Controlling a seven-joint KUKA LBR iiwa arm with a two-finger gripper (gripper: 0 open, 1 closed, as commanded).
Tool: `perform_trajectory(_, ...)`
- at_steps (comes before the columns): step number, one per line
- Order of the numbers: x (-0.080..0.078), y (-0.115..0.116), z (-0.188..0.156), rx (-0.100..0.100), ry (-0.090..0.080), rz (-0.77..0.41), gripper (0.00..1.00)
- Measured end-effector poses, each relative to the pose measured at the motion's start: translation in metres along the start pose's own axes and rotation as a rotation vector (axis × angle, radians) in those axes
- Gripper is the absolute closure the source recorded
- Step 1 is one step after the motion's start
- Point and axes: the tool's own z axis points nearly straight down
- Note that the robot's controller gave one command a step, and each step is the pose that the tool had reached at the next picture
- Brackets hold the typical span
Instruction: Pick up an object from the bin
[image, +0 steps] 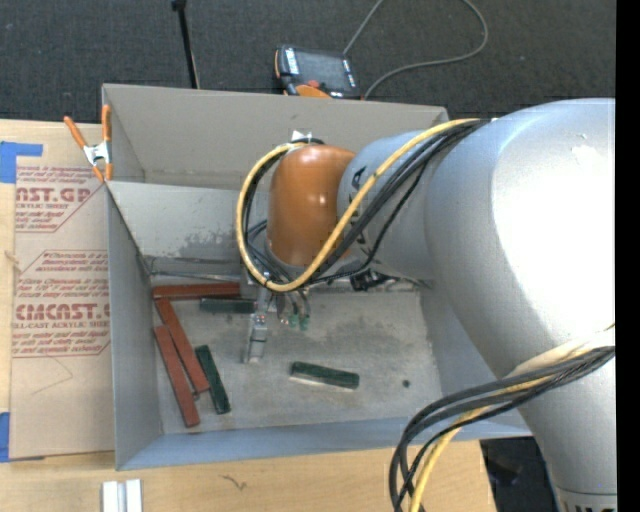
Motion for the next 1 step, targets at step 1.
perform_trajectory(1, 0.0599, -0.0786, -0.0434, 0.005, 0.003, -0.078, 0.00)
